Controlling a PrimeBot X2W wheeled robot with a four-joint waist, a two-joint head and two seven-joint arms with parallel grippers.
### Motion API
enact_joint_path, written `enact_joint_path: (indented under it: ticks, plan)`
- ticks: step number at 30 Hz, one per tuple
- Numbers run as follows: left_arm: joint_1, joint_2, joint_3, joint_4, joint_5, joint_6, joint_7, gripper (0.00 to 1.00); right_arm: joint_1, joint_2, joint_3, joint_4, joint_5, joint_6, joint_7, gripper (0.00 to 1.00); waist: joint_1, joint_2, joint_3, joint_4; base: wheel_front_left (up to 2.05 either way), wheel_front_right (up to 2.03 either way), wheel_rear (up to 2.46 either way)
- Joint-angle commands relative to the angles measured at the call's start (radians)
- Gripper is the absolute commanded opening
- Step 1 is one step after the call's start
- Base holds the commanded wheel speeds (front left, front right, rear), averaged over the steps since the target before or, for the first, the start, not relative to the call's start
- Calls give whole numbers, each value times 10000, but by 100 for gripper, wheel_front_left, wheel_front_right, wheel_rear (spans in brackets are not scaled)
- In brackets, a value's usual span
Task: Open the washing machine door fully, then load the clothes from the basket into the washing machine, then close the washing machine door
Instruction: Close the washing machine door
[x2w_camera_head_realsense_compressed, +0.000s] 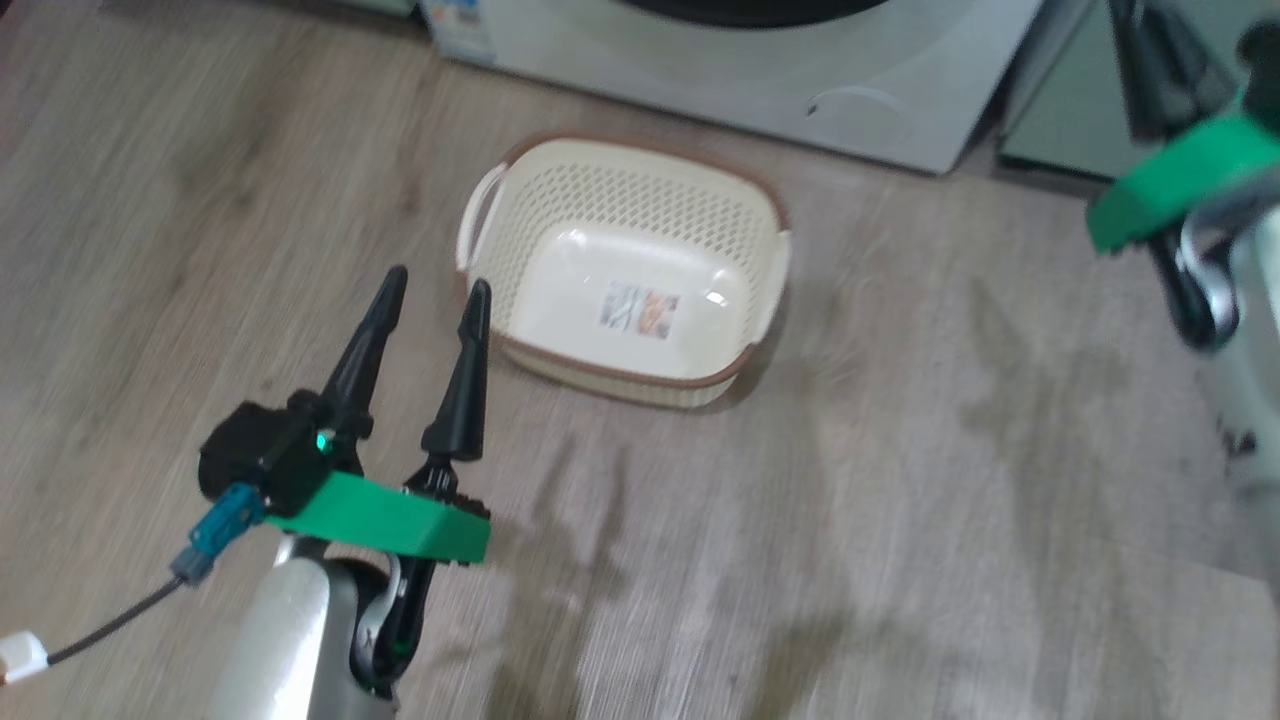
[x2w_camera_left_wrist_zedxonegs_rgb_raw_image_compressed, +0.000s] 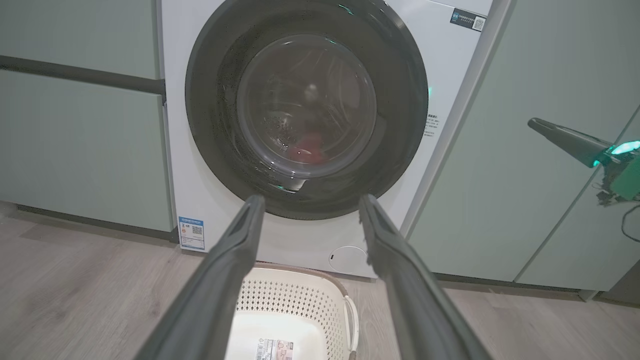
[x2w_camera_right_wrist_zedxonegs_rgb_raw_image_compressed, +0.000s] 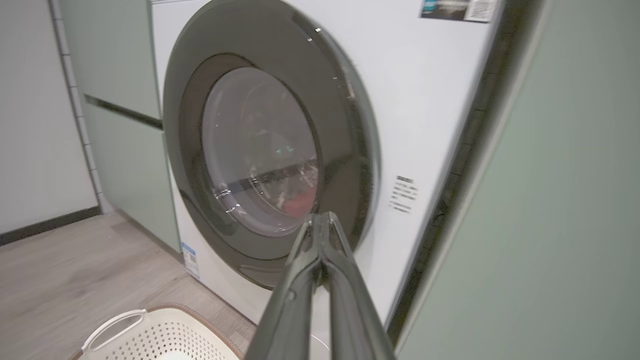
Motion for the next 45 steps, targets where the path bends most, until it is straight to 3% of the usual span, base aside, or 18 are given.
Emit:
enact_joint_path:
  ticks: [1, 6, 14, 23, 31, 32, 33, 34, 35, 45]
  plan:
    - [-95, 129, 371, -285, -80, -31, -51, 100, 211, 164, -121, -444, -9, -76, -92, 0, 0, -1, -499, -476, 0, 0, 0]
    - [148, 129, 520, -312, -329, -40, -51, 100, 2080, 1021, -1443, -1914, -183, -76, -92, 0, 0, -1, -918, -869, 0, 0, 0]
    - [683, 129, 684, -266, -397, -9, -51, 100, 4655, 2551, -2558, -4110, -828, -76, -93, 0, 0, -1, -1361, -1330, 0, 0, 0]
    - [1148, 129, 555, -128, -225, 135, -51, 100, 6543, 3051, -3198, -5526, -1075, -76, -93, 0, 0, -1, -1617, -1702, 0, 0, 0]
    - [1495, 129, 621, 150, -145, 269, -51, 100, 7764, 3087, -3221, -5739, -778, -76, -93, 0, 0, -1, -1792, -1922, 0, 0, 0]
    - [1527, 129, 613, 177, -120, 284, -51, 100, 7842, 3087, -3241, -5787, -868, -76, -93, 40, 0, -1, -1806, -1949, 0, 0, 0]
    - [1527, 129, 613, 177, -120, 284, -51, 100, 7842, 3087, -3241, -5787, -868, -76, -93, 40, 0, -1, -1806, -1949, 0, 0, 0]
    - [1549, 129, 606, 197, -96, 298, -51, 100, 7901, 3087, -3324, -5841, -864, -76, -93, 88, 0, -1, -1815, -1976, 0, 0, 0]
    - [1563, 129, 602, 207, -77, 313, -51, 100, 7947, 3088, -3416, -5870, -747, -76, -93, 100, 0, -1, -1821, -1999, 0, 0, 0]
    - [1558, 129, 622, 324, 39, 445, -51, 100, 8006, 3089, -3671, -5913, -943, -76, -93, 100, 0, -1, -1885, -2019, 0, 0, 0]
